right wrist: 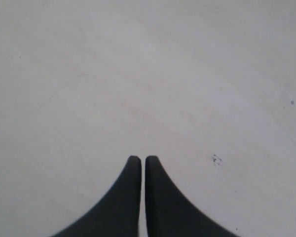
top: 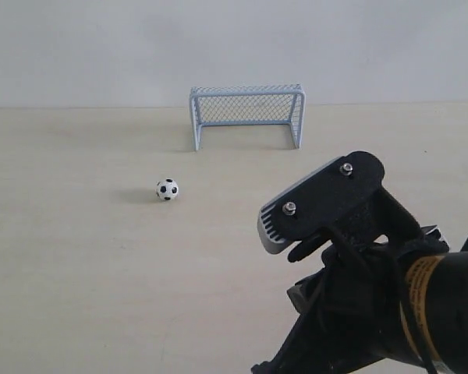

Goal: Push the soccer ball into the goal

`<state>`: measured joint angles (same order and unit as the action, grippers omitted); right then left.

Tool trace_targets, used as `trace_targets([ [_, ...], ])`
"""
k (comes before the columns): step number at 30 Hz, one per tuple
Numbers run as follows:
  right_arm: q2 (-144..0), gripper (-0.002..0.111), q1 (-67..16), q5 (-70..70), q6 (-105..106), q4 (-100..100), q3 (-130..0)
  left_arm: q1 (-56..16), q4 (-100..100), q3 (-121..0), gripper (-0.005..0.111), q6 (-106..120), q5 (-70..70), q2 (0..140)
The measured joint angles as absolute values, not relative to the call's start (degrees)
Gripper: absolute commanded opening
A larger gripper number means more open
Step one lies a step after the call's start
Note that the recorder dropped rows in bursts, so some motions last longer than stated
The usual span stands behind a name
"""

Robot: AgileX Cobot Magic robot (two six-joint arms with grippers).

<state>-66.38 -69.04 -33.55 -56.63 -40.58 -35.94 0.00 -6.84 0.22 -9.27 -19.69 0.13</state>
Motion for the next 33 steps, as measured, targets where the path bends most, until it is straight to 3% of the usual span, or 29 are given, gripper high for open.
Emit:
trace_targets([
  [15,-66.3,0.0,-67.0,-36.5,-74.5,-57.5,-35.9,0.0,-6.8,0.2,0.006,-9.3,-19.7,0.1],
  [23,-64.4,0.0,-49.4,-25.5,-74.9,-58.1,-35.9,0.0,-6.8,0.2,0.006,-9.3,-19.7,0.1],
  [33,-48.6,0.0,-25.5,-16.2,-75.0,-53.3,-31.1,0.0,-6.8,0.2,0.006,-9.3,-19.7,0.1],
])
